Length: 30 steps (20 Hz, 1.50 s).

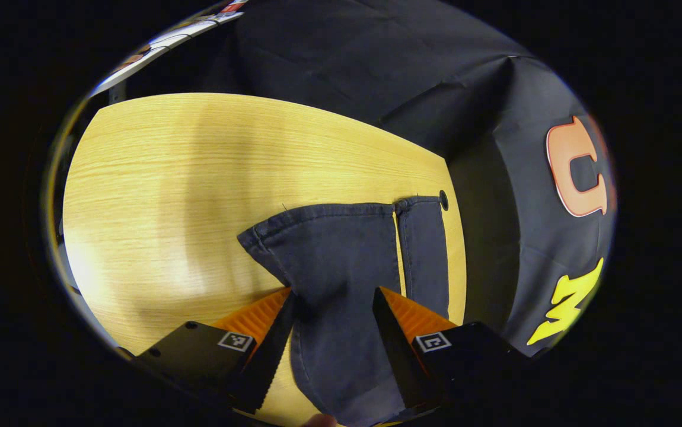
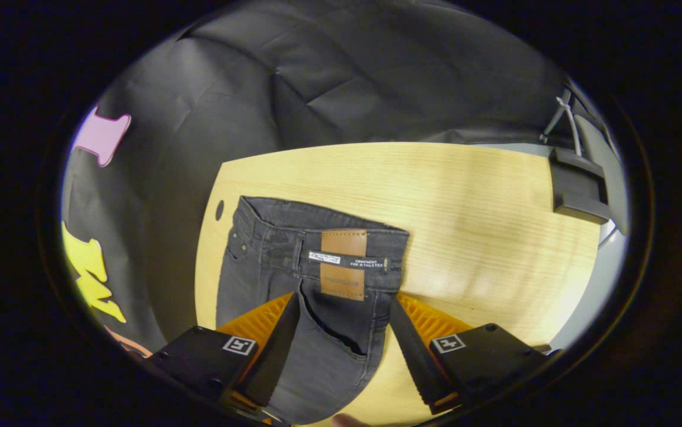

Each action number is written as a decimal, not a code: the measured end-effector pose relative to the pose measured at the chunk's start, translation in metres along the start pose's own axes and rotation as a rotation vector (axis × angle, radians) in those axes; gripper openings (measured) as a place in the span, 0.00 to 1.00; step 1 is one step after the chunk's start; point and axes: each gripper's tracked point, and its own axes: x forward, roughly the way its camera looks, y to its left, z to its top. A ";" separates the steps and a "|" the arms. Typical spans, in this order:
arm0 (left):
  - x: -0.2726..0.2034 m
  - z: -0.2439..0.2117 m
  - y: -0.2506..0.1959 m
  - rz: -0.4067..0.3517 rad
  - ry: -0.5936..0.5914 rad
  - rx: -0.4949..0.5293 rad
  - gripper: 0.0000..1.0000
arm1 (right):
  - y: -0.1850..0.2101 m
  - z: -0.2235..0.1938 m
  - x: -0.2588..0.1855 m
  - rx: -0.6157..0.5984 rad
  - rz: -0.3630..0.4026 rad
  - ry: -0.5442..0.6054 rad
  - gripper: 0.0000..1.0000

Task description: Grasp the waist and the cuffs of the jeans and fold them to make the two legs overlap; first hold the waist and fold one-third of the jeans toward the cuffs, then hold the cuffs and fold the remaining one-third in the same direction to finish folding.

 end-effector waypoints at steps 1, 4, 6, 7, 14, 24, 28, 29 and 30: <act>0.004 0.001 -0.001 0.004 0.002 0.009 0.89 | -0.008 -0.001 0.002 -0.018 -0.061 -0.002 0.90; 0.007 0.000 -0.002 0.009 0.026 0.013 0.66 | -0.010 0.001 0.001 -0.033 -0.140 -0.018 0.44; 0.012 -0.004 0.004 0.022 0.062 -0.002 0.53 | -0.020 0.001 0.000 -0.064 -0.201 -0.015 0.37; 0.013 -0.001 0.006 0.024 0.057 -0.019 0.36 | -0.020 0.001 0.000 -0.060 -0.200 0.006 0.29; -0.005 -0.005 -0.006 0.002 0.111 -0.008 0.05 | -0.011 0.004 -0.008 0.060 -0.068 0.103 0.01; -0.050 0.016 -0.072 -0.020 0.194 -0.133 0.04 | 0.094 0.011 -0.079 0.069 0.109 0.148 0.01; -0.030 0.031 -0.116 -0.009 0.259 -0.205 0.03 | 0.159 0.026 -0.071 0.048 0.154 0.181 0.01; -0.021 0.034 -0.127 -0.009 0.269 -0.213 0.04 | 0.172 0.029 -0.063 0.032 0.161 0.183 0.01; -0.011 0.038 -0.138 -0.011 0.270 -0.215 0.04 | 0.183 0.033 -0.056 0.010 0.163 0.182 0.01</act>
